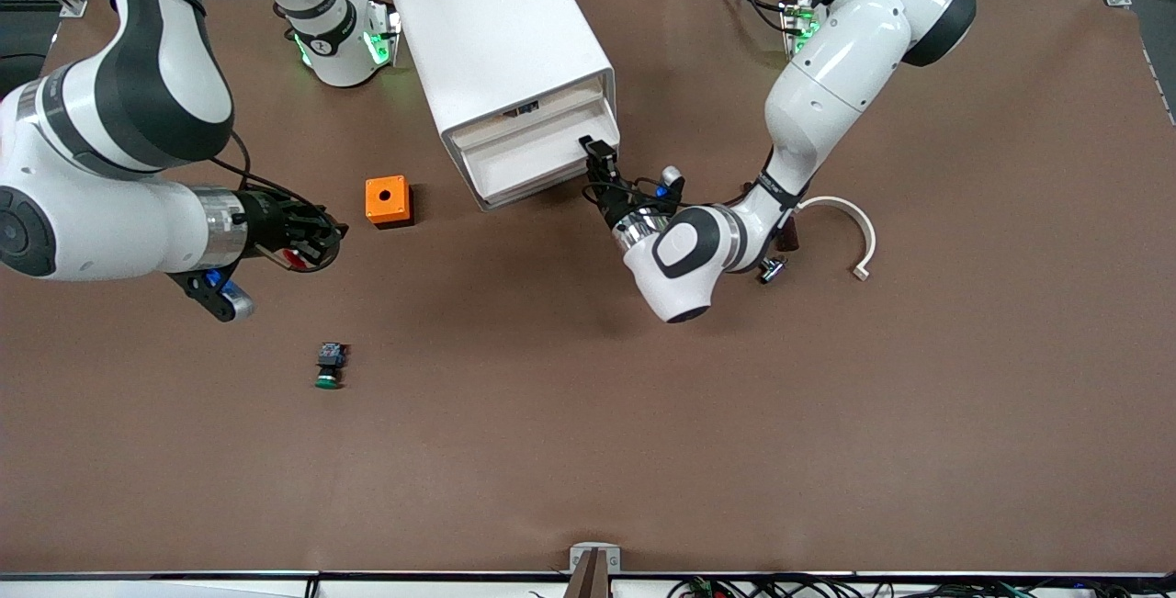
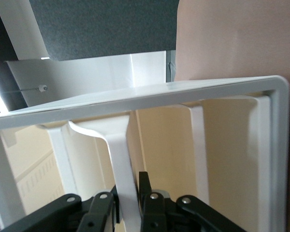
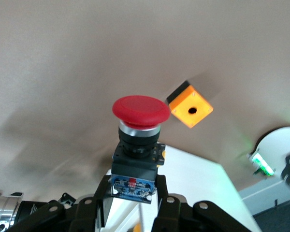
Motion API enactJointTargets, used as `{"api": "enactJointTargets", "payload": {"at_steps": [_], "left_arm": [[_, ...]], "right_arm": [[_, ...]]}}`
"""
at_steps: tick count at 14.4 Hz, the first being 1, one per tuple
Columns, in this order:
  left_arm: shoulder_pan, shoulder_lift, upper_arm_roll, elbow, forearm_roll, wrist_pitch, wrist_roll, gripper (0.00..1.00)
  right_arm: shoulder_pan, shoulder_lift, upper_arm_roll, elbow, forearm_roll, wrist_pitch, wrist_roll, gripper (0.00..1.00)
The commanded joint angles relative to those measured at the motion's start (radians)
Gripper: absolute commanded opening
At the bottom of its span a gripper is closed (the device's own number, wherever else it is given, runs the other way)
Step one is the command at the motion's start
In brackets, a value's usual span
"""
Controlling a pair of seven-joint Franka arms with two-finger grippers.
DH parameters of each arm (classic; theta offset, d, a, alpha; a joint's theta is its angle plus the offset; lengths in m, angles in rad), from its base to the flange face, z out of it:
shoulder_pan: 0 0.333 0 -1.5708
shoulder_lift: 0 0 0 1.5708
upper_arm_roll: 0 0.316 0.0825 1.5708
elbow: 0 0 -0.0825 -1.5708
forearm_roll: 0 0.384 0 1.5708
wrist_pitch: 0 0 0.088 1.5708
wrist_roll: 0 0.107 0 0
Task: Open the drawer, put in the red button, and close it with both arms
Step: 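Carry the red button into the open drawer and release it with the right gripper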
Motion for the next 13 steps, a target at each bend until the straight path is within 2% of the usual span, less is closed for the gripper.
{"api": "enactJointTargets", "payload": {"at_steps": [1,7,11,13], "left_arm": [[0.032,-0.007,0.000,0.002,-0.024,0.017,-0.006,0.14],[0.083,-0.006,0.000,0.011,-0.027,0.034,-0.005,0.17],[0.093,-0.007,0.000,0.012,-0.027,0.037,-0.003,0.18],[0.100,-0.006,0.000,0.011,-0.027,0.040,-0.003,0.18]], "right_arm": [[0.055,-0.056,-0.006,-0.050,0.023,0.023,0.120,0.00],[0.196,-0.091,-0.008,-0.093,0.023,0.119,0.295,0.00],[0.263,-0.155,-0.008,-0.262,0.023,0.288,0.351,0.00],[0.331,-0.154,-0.008,-0.281,0.023,0.342,0.449,0.00]]}}
